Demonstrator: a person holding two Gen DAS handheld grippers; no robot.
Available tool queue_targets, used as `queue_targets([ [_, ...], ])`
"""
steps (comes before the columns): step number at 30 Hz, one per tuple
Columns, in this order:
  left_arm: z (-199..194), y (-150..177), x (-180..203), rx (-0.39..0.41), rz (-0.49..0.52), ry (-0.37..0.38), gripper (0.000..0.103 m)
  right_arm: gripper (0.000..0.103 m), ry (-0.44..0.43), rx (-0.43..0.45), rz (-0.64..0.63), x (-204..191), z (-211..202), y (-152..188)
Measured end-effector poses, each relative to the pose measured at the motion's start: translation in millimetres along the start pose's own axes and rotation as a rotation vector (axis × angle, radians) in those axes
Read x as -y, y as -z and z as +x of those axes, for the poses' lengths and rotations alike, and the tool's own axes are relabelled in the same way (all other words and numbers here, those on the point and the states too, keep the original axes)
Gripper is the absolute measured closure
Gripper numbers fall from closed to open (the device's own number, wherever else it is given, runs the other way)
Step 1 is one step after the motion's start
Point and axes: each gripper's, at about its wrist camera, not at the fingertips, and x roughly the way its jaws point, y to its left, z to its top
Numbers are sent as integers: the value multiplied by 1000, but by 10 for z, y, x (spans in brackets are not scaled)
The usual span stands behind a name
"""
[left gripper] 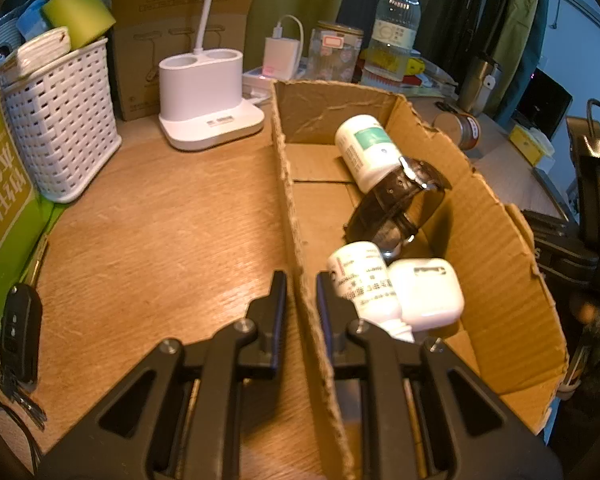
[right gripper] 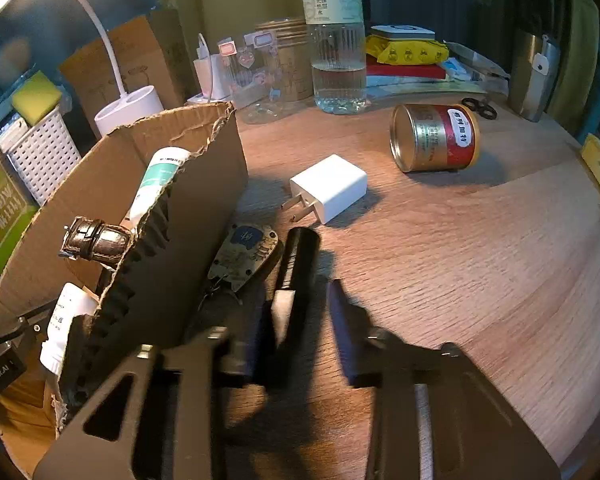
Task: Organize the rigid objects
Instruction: 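Close the right gripper on the black flashlight and lift it upright, then carry the flashlight with the right gripper over the box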
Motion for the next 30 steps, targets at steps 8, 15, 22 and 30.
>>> queue_targets([
  [8,-2,7,-2,1,0,-1,87,81,-12,34,11,19,-74,7],
  [15,-2,7,-1,0,0,-1,87,81,-11,92,17,32,-224,5],
  [22,-1,6,-2,0,0,-1,87,81,-12,167,10,4,-514,-70],
  [30,-2,7,-3,0,-1,-1,87,81,-22,242,-12,-73,-826,-127],
])
